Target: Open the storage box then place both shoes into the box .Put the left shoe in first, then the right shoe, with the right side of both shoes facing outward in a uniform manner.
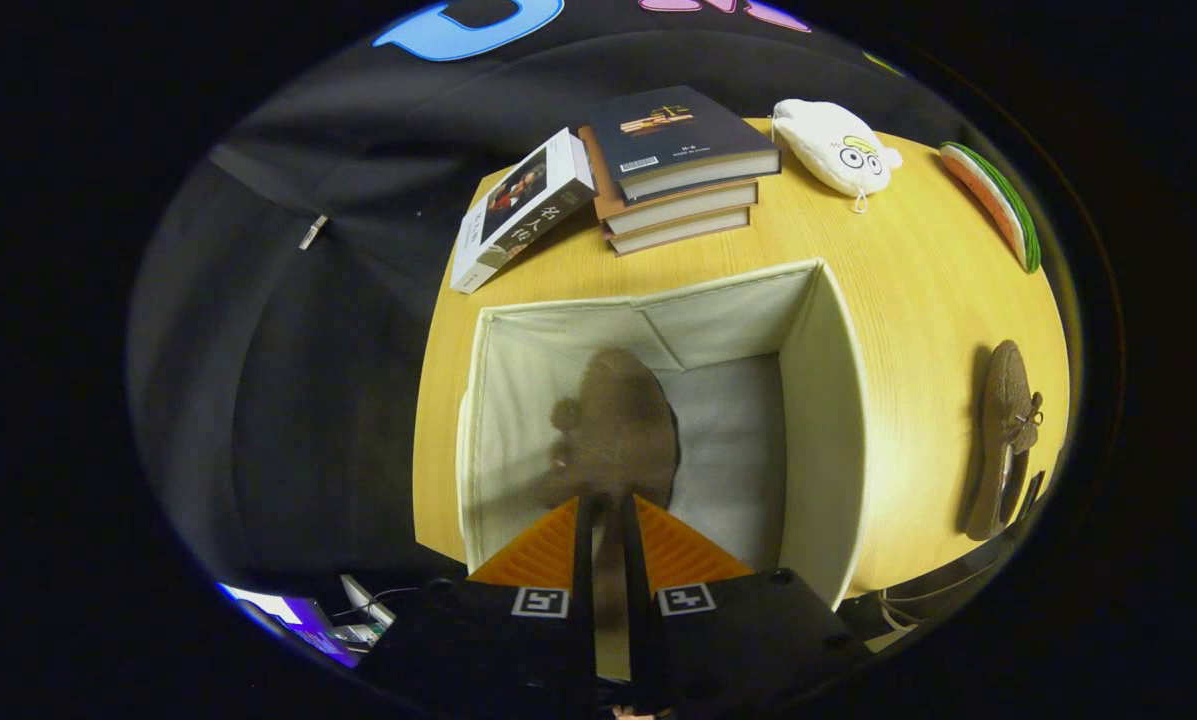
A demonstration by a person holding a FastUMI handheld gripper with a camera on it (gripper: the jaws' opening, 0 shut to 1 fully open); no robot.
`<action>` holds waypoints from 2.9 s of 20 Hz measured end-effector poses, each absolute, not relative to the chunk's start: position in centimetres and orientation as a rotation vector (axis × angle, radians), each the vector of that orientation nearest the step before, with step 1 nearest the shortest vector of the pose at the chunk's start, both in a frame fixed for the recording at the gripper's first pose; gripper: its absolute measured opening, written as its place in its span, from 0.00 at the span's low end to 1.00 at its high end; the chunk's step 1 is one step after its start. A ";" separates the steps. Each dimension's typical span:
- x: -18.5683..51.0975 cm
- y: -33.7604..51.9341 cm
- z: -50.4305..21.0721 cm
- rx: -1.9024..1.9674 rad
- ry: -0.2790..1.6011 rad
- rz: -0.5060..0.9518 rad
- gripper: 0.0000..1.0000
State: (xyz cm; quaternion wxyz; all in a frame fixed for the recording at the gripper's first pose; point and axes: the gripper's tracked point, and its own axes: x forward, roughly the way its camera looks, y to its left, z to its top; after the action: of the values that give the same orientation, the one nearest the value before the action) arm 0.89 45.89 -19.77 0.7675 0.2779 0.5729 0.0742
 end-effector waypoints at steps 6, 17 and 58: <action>0.2 44.6 -17.4 0.622 1.192 0.239 0.30; -3.2 25.4 -16.1 0.567 1.029 0.154 0.33; -9.2 8.4 -31.6 0.460 1.164 -0.137 0.05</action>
State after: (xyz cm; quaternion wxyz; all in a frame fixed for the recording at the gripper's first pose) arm -9.24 8.40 -31.58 0.8082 0.2151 0.5444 -0.0640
